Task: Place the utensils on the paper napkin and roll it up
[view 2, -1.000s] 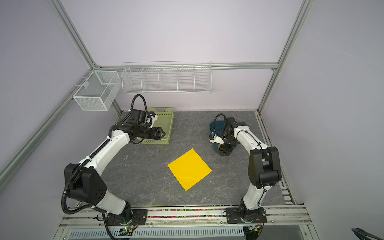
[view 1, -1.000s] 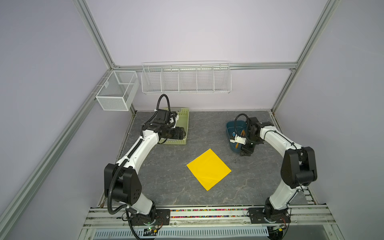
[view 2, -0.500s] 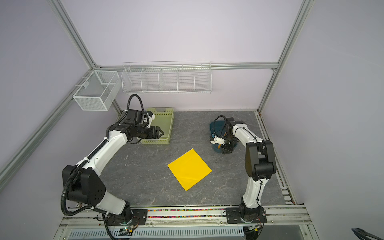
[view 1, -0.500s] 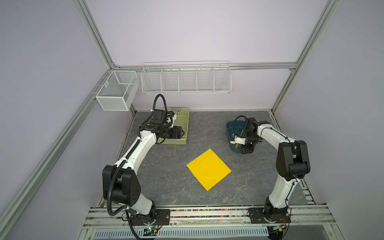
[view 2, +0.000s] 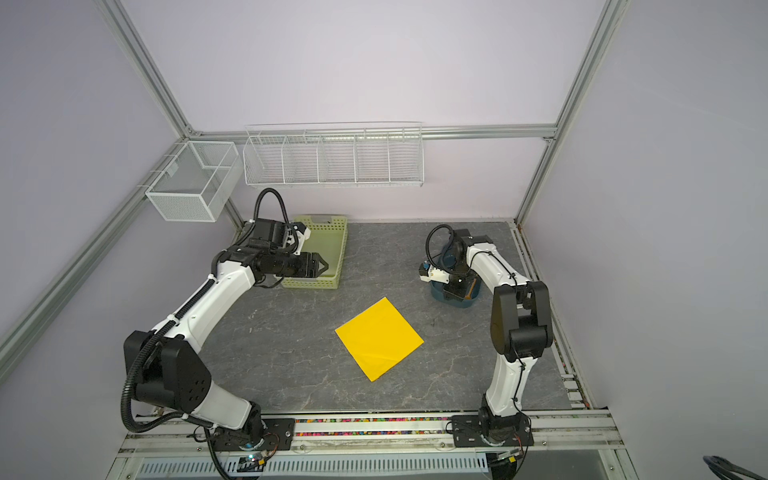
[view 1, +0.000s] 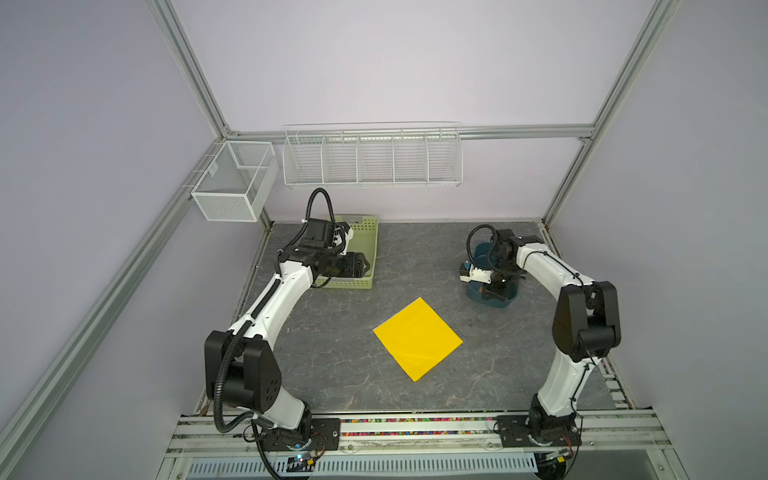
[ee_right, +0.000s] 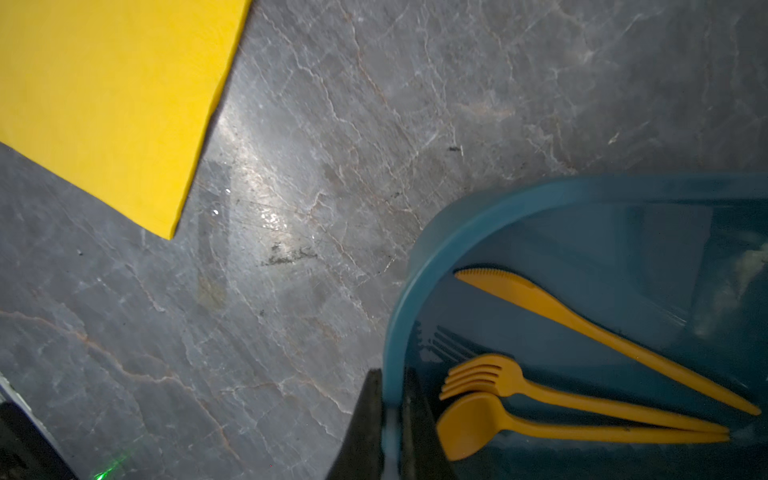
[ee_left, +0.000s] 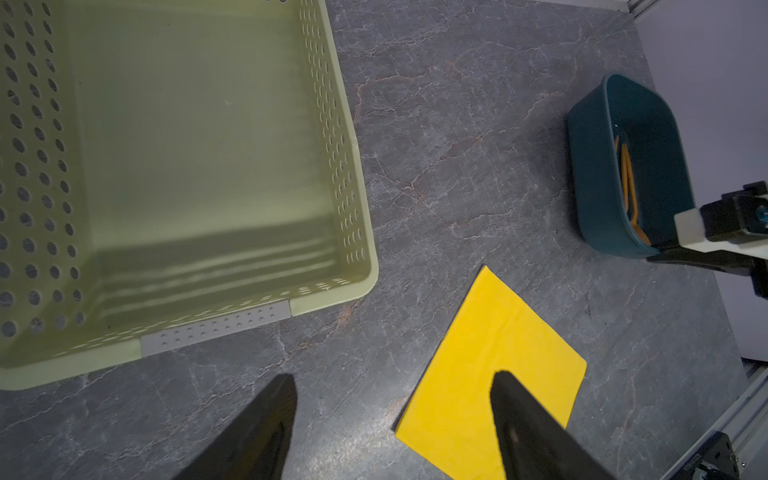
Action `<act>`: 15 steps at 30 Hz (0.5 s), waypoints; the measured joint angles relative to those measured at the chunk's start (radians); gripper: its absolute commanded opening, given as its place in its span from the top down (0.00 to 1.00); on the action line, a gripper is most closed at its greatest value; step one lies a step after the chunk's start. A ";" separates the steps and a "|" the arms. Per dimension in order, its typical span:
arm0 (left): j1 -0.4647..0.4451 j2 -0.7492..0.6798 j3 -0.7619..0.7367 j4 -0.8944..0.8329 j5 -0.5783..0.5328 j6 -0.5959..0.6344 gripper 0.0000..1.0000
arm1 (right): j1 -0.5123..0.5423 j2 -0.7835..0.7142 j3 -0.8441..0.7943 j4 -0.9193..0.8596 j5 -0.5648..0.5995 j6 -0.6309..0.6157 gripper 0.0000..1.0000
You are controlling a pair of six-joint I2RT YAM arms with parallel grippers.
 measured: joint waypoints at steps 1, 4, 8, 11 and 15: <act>0.001 0.000 0.000 0.000 0.000 0.000 0.25 | 0.000 0.000 0.011 -0.014 -0.003 0.006 0.93; 0.004 0.000 0.000 0.000 0.000 0.000 0.25 | 0.000 0.000 0.057 -0.074 -0.016 0.027 0.93; 0.009 0.000 -0.001 0.000 0.000 0.000 0.25 | 0.000 0.000 0.138 -0.163 -0.039 0.068 0.93; 0.011 0.000 -0.001 0.001 0.001 0.000 0.25 | 0.000 0.000 0.201 -0.236 -0.062 0.098 0.93; 0.013 0.000 -0.002 0.003 0.001 0.000 0.25 | 0.000 0.000 0.245 -0.315 -0.089 0.128 0.93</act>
